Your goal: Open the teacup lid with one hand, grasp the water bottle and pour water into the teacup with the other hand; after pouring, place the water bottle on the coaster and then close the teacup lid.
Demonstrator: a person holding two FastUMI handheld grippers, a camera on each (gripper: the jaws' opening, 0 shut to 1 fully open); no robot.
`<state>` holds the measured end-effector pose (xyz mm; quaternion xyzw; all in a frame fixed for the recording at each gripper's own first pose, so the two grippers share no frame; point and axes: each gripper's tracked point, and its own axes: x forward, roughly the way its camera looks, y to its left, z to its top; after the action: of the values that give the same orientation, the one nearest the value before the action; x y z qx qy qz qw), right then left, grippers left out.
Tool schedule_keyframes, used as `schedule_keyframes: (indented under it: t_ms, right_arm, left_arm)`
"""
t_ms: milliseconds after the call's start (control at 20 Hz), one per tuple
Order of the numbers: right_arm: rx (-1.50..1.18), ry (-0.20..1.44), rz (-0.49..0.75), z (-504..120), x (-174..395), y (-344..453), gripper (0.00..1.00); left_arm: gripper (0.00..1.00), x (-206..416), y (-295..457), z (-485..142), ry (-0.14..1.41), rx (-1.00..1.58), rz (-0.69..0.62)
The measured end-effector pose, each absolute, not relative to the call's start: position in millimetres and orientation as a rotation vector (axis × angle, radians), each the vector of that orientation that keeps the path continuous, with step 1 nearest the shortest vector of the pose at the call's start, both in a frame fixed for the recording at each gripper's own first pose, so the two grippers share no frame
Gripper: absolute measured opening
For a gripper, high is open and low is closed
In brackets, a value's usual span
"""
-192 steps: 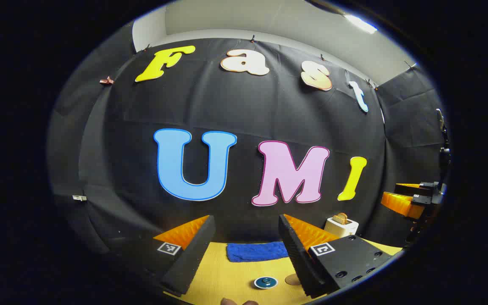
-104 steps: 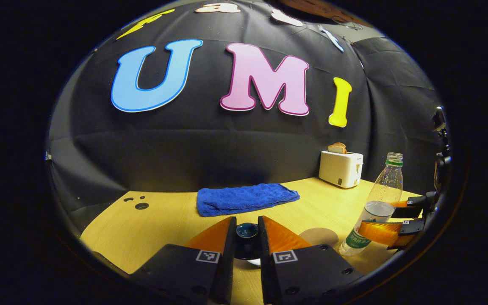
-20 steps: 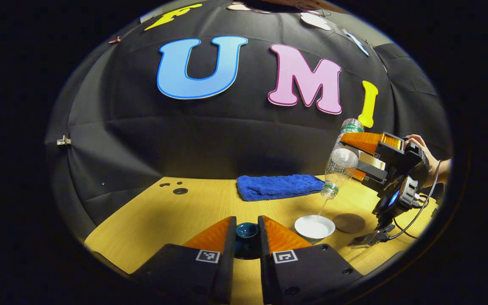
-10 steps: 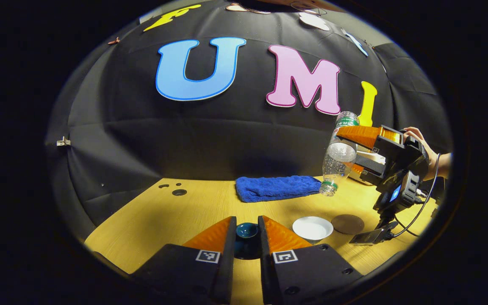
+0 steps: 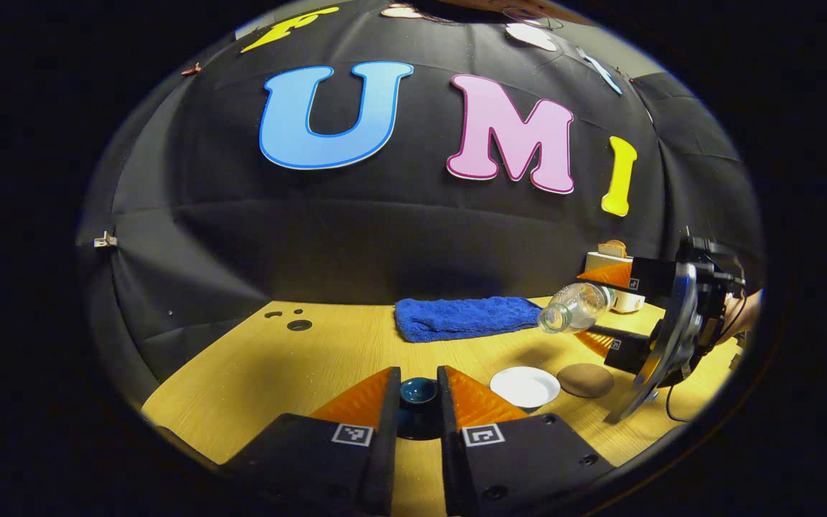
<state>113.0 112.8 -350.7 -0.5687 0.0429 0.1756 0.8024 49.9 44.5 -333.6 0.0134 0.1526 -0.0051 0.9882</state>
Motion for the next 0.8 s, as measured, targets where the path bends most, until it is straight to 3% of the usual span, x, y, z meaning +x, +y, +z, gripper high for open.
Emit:
schedule_keyframes:
  t_ms: [300, 400, 450, 800]
  right_arm:
    - [-0.630, 0.272, 0.356, -342, 100, 120, 0.75]
    - [-0.471, 0.300, 0.349, -335, 98, 117, 0.75]
    - [-0.402, 0.307, 0.341, -331, 96, 115, 0.75]
    - [-0.033, 0.358, 0.337, -338, 92, 116, 0.74]
  left_arm:
    - [0.27, 53, 40, -332, 0.308, 0.049, -0.020]
    - [0.30, 53, 37, -331, 0.309, 0.051, -0.025]
    - [0.27, 54, 35, -331, 0.309, 0.051, -0.028]
    - [0.31, 60, 23, -326, 0.307, 0.040, -0.045]
